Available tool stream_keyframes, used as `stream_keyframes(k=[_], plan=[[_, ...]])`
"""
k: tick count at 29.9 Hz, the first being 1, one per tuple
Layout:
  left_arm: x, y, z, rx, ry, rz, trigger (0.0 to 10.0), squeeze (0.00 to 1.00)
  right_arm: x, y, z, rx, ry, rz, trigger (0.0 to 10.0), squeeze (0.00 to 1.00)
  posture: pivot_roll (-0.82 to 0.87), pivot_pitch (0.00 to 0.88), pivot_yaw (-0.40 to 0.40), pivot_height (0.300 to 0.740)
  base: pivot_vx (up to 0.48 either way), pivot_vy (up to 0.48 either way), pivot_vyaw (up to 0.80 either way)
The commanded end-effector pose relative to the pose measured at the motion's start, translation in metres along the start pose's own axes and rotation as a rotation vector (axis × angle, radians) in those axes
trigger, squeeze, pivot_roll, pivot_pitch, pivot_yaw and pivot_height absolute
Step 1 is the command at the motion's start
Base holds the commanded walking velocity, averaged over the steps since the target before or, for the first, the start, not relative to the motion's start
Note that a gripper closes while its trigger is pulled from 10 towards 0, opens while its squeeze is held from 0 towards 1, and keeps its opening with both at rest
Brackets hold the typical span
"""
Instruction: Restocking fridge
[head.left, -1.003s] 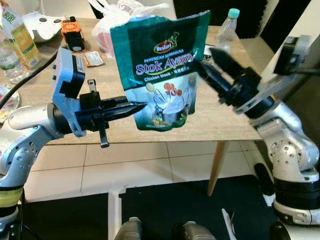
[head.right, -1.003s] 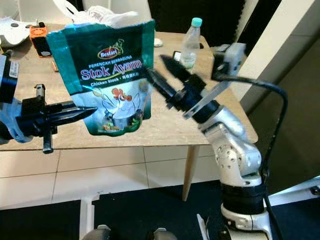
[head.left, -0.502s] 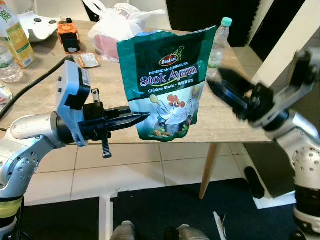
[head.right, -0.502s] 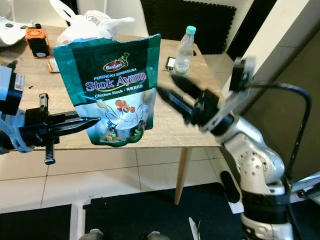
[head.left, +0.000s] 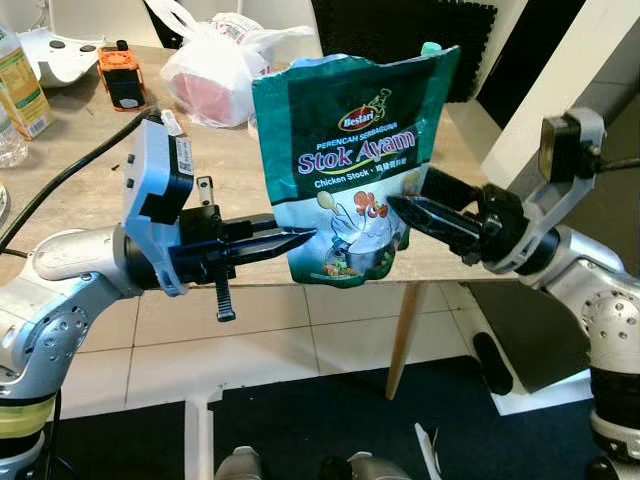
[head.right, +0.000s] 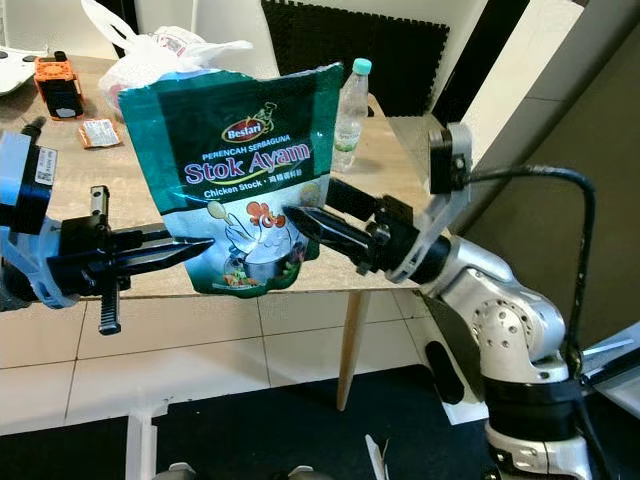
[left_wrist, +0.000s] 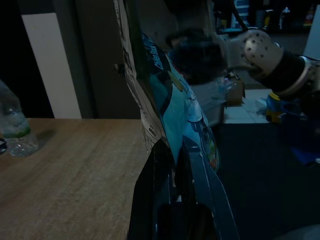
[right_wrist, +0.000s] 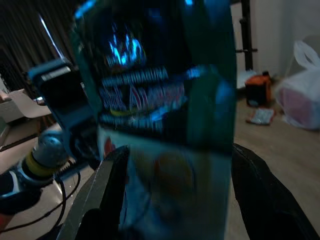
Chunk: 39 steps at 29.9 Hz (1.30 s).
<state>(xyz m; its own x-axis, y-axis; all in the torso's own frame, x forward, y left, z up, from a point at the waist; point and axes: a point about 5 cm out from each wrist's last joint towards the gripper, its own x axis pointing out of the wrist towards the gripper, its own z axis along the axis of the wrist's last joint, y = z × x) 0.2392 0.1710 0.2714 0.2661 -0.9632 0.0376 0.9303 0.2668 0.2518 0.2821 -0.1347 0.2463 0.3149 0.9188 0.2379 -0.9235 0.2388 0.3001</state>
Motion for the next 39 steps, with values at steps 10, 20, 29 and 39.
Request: stream_keyframes(k=[10,20,29,39], plan=[[0.013,-0.001,0.002,0.035,-0.047,-0.031,10.0,0.0,0.004,0.012,-0.004,-0.029,0.063,0.045,10.0,0.0,-0.06,0.021,-0.155,0.74,0.0,0.0,0.0],[0.012,0.014,0.008,0.107,-0.022,0.022,10.0,0.0,0.005,0.024,-0.019,0.027,0.083,0.081,6.7,0.0,-0.05,0.026,-0.138,0.74,0.0,0.0,0.0],[0.007,0.015,0.004,0.122,0.026,0.03,10.0,0.0,0.012,0.023,-0.01,0.004,0.049,0.094,0.9,0.0,-0.03,0.026,-0.142,0.74,0.0,0.0,0.0],[0.01,0.014,0.001,0.119,0.025,0.057,10.0,0.0,0.017,0.024,-0.006,0.005,0.015,0.105,0.0,0.0,-0.02,0.03,-0.148,0.74,0.0,0.0,0.0]])
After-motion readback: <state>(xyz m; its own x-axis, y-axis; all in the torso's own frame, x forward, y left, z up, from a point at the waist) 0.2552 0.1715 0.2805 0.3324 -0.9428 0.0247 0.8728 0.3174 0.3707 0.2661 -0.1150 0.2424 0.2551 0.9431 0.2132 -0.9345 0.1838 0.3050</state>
